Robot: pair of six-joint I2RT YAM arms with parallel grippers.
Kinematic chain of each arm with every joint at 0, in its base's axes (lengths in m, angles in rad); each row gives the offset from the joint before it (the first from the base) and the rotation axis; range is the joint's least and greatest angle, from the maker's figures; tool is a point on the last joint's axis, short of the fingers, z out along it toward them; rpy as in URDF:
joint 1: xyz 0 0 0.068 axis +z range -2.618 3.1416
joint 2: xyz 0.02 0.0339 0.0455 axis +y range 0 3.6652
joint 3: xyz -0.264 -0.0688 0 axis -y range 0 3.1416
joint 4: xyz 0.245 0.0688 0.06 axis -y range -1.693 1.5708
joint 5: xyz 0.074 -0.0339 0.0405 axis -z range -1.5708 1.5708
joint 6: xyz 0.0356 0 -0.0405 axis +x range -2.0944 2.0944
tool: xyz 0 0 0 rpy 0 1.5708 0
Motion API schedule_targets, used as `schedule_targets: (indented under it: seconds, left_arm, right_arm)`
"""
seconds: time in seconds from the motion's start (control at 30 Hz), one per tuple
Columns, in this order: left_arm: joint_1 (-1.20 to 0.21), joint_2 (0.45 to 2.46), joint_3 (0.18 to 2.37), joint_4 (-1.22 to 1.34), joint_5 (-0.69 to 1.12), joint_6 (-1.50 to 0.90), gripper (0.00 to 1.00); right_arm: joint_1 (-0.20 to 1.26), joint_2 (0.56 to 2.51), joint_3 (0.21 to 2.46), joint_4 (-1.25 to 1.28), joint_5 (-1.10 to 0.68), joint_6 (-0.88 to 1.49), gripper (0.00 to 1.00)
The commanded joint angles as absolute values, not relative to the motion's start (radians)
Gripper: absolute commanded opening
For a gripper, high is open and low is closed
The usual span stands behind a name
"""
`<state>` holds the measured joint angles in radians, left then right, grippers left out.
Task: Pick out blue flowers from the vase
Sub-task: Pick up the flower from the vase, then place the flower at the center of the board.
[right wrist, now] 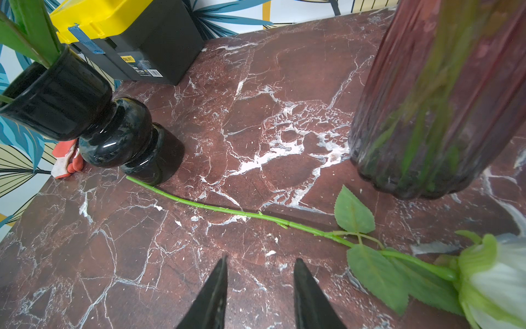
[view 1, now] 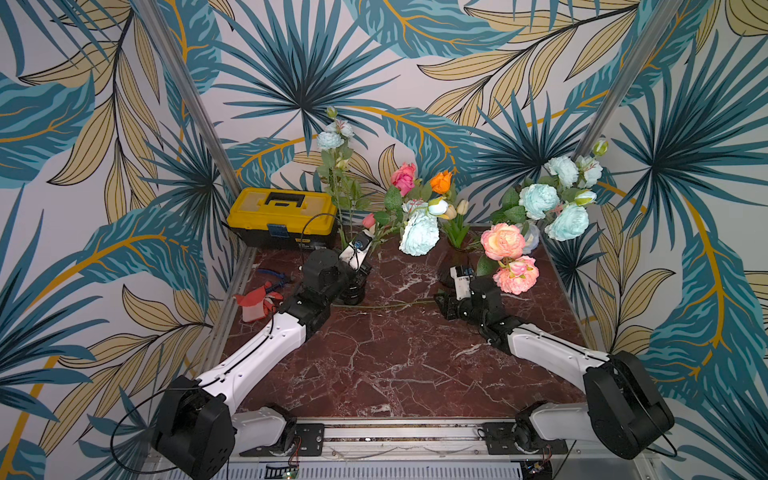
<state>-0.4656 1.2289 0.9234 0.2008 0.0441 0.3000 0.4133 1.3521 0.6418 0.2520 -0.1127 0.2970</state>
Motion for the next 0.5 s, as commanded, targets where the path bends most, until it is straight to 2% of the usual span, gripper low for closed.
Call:
schedule_targets:
  seconds: [0.0, 0.37, 0.47]
  left_arm:
    - [-0.466, 1.170, 0.940, 0.219, 0.030, 0.307, 0.00]
    - [-0.469, 1.013, 0.987, 0.095, 0.032, 0.320, 0.00]
    - [-0.524, 0.987, 1.006, -0.003, -0.035, 0.404, 0.00]
  right_arm:
    - [0.419, 1.326, 0.669, 0.225, -0.107, 0.273, 0.39]
    - [0.419, 1.205, 0.750, 0.030, -0.103, 0.219, 0.38]
    - [0.419, 1.155, 0.760, -0.023, -0.116, 0.210, 0.38]
